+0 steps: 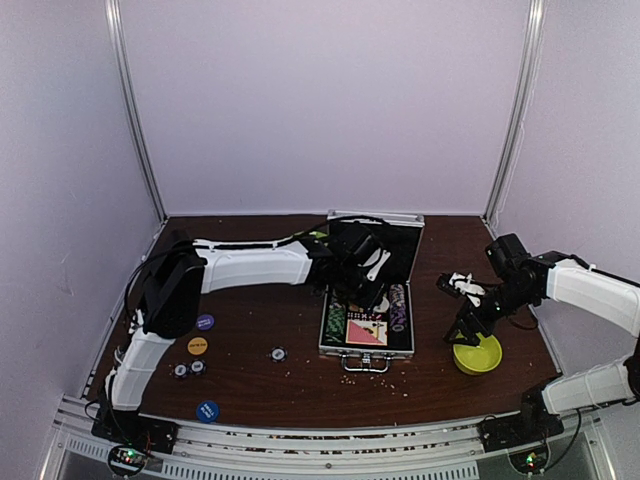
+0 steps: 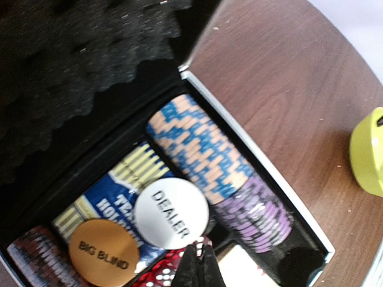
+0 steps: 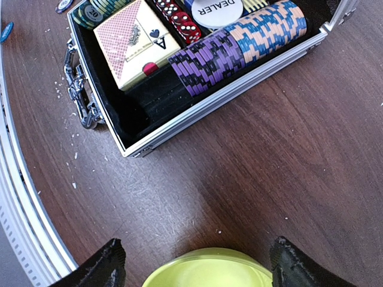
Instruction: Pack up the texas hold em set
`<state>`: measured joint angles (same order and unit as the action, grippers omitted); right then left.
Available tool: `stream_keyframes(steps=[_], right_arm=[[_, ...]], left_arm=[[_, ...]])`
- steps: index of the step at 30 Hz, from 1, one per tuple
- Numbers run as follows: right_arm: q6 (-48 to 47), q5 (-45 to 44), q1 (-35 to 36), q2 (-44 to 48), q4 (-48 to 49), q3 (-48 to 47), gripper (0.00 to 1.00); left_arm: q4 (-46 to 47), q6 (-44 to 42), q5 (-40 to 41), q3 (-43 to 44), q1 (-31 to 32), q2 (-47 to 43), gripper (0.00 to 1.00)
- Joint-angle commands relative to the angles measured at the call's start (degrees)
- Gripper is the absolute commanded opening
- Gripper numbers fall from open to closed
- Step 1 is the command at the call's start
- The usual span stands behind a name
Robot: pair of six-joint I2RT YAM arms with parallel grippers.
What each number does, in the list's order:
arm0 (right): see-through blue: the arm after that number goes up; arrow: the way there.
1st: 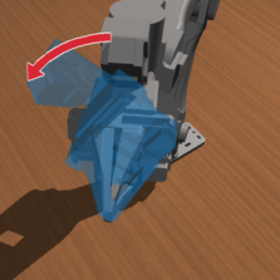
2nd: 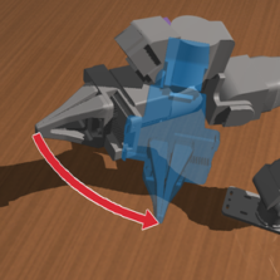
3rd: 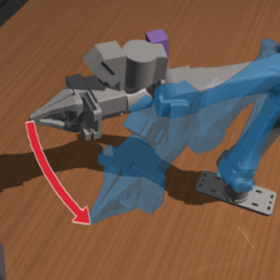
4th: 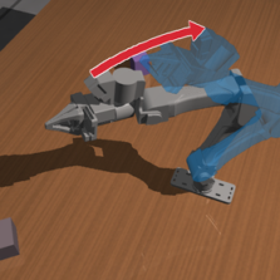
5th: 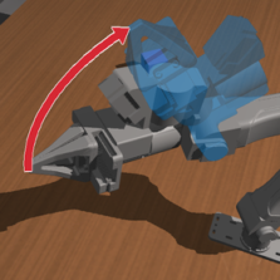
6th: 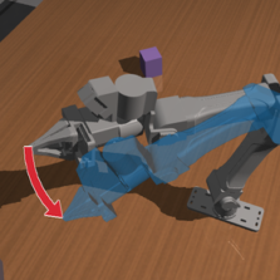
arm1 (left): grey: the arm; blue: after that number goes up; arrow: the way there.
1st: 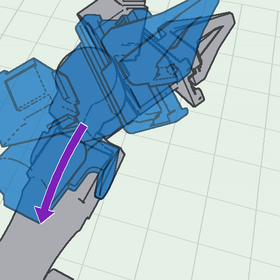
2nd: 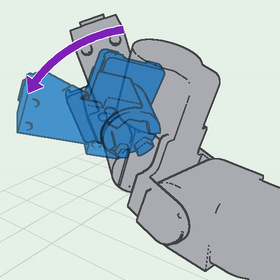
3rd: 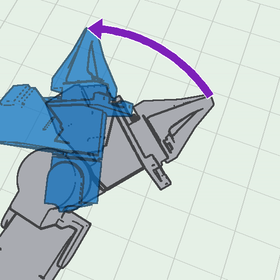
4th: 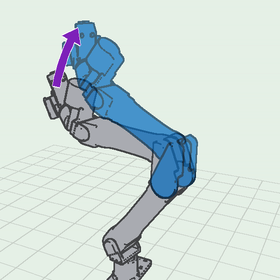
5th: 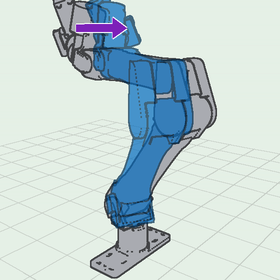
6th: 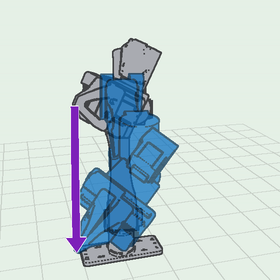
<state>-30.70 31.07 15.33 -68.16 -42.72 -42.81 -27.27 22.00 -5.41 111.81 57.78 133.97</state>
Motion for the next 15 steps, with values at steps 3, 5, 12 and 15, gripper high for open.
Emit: stream_keyframes(steps=[3,5,12,15], right_arm=[[-0.15,0.25,-0.32,-0.29,-0.61,-1.13,0.84],[-0.15,0.21,-0.31,-0.34,-0.6,-1.12,0.84],[-0.24,0.12,-0.3,-0.7,-0.6,-1.18,0.84],[-0.2,0.13,-0.35,-0.81,-0.61,-1.18,0.84]], left_arm=[[3.1,0.54,-5.3,1.28,0.57,2.74,0.0],[3.1,0.8,-5.64,1.7,0.58,3.46,0.0],[2.63,1.16,-5.36,3.33,0.62,5.62,0.0],[2.17,1.25,-3.77,3.95,0.51,6.28,0.0]])
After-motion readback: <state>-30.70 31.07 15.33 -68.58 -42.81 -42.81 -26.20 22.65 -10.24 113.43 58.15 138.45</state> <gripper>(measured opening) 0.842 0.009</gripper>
